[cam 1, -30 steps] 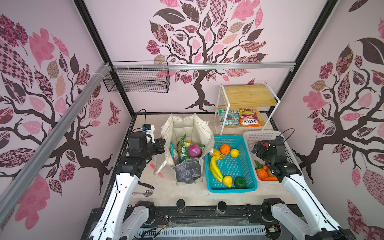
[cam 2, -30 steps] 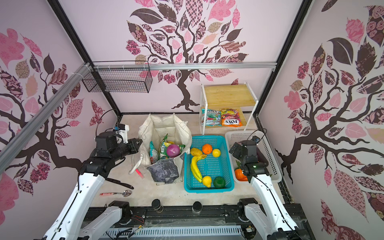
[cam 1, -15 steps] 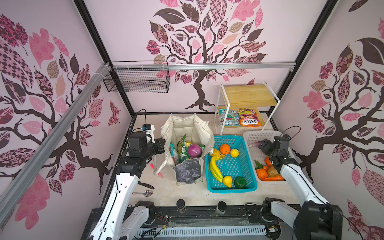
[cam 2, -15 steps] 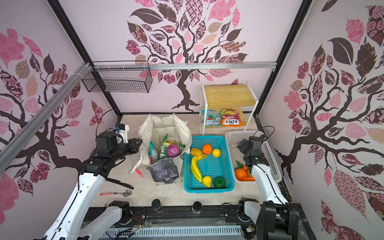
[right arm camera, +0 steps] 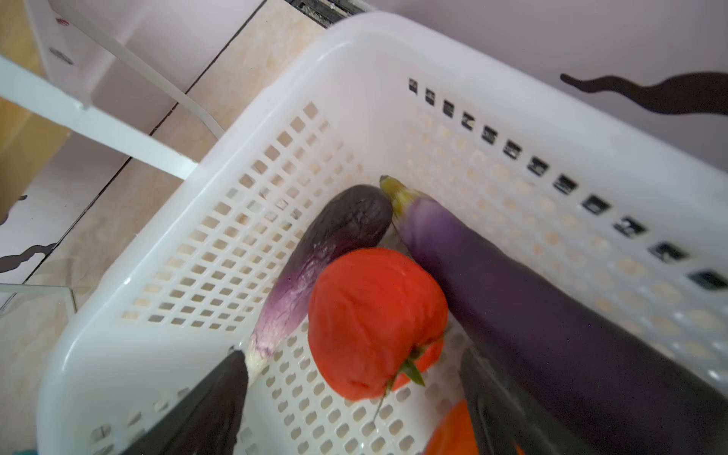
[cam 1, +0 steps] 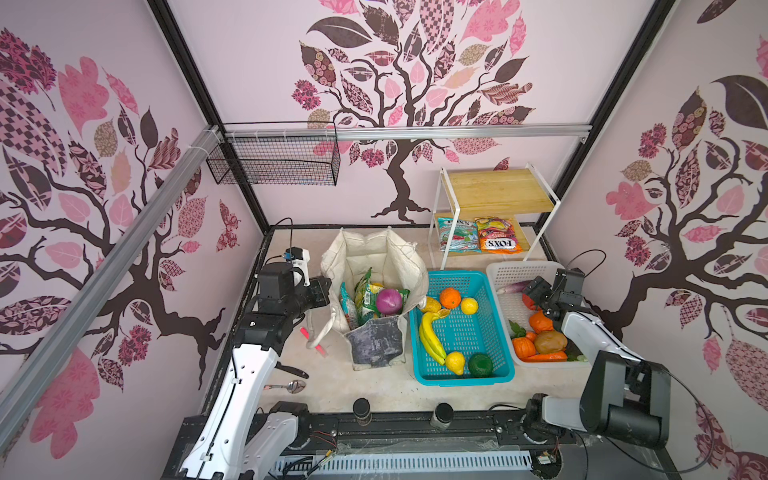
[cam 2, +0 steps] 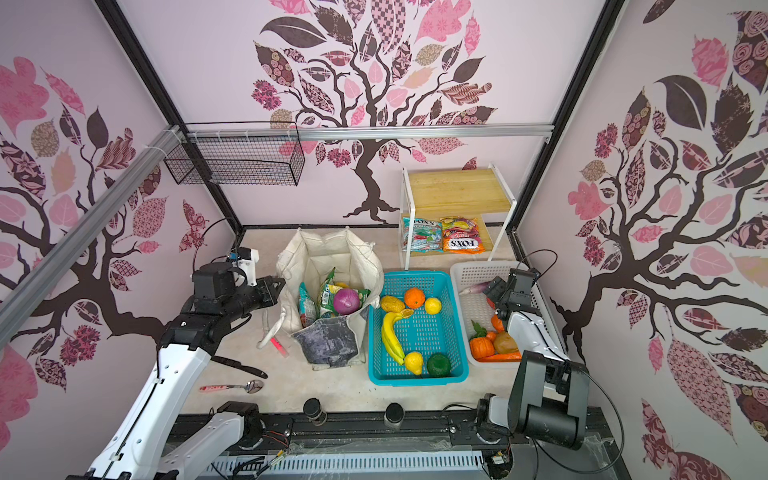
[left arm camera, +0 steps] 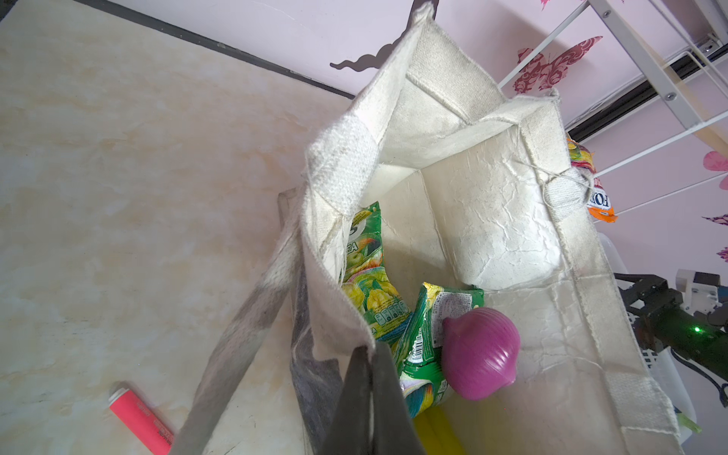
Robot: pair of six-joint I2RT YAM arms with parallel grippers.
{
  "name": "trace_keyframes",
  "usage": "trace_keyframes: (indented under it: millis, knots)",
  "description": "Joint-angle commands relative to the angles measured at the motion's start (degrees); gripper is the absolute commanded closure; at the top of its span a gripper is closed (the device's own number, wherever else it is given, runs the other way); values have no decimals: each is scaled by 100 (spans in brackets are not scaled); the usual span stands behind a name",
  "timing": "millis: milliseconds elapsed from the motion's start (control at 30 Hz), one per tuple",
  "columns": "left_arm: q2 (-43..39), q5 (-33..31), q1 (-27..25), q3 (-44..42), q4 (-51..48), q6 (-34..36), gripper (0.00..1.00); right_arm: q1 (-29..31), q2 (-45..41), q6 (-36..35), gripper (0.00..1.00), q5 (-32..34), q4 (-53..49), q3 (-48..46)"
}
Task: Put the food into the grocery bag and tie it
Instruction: 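Withdraw the right gripper from the tote back to the white basket, then lower the right gripper onto the red tomato in the white basket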
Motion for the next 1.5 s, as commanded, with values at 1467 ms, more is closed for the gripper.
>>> trace_keyframes:
  millis: [1467]
  knots:
    - [-49, 40, 9, -89, 27, 73, 100, 337, 540, -218, 19, -410, -352, 367]
